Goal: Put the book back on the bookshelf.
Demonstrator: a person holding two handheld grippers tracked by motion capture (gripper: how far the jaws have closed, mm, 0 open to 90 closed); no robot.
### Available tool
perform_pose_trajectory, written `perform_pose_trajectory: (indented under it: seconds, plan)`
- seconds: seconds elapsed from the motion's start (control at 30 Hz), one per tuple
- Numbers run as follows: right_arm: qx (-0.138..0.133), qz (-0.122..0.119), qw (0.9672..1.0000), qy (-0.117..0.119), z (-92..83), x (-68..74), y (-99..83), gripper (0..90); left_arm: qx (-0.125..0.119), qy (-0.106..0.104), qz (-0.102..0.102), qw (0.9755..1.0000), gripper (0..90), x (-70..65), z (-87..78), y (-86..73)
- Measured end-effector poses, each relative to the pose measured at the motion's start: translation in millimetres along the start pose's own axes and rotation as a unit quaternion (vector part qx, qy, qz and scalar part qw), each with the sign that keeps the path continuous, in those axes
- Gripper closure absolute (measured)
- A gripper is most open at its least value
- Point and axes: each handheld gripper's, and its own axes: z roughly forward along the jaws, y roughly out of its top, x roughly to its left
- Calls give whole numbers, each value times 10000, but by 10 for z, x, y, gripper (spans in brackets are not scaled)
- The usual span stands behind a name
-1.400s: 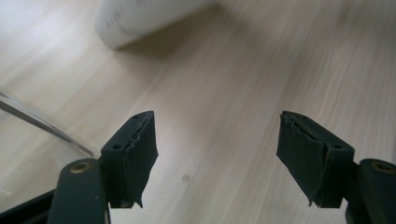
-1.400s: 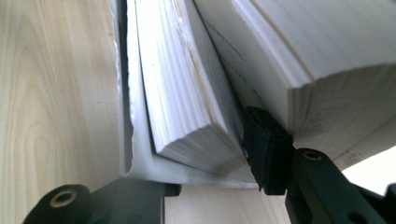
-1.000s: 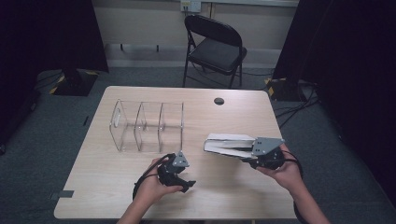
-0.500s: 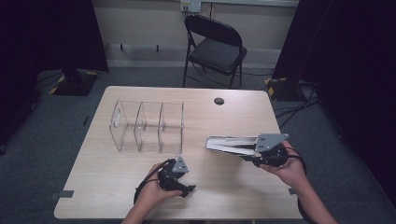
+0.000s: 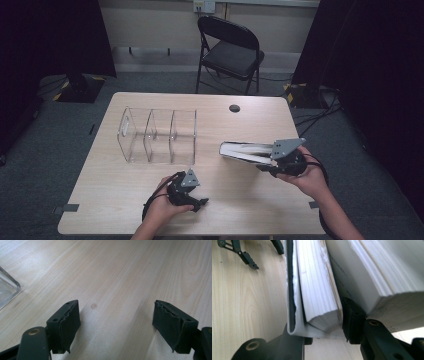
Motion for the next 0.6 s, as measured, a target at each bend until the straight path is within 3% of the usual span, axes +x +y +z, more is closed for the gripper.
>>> perform_pose_trajectory:
  seconds: [0.37, 0.6]
  plan:
    - [446, -360, 9982, -202, -27, -41, 146, 722, 22, -26, 43, 10000, 211, -3, -4, -3]
    - [447, -522, 9976, -119, -45, -70, 171, 737, 18, -37, 73, 10000, 212, 3, -3, -6]
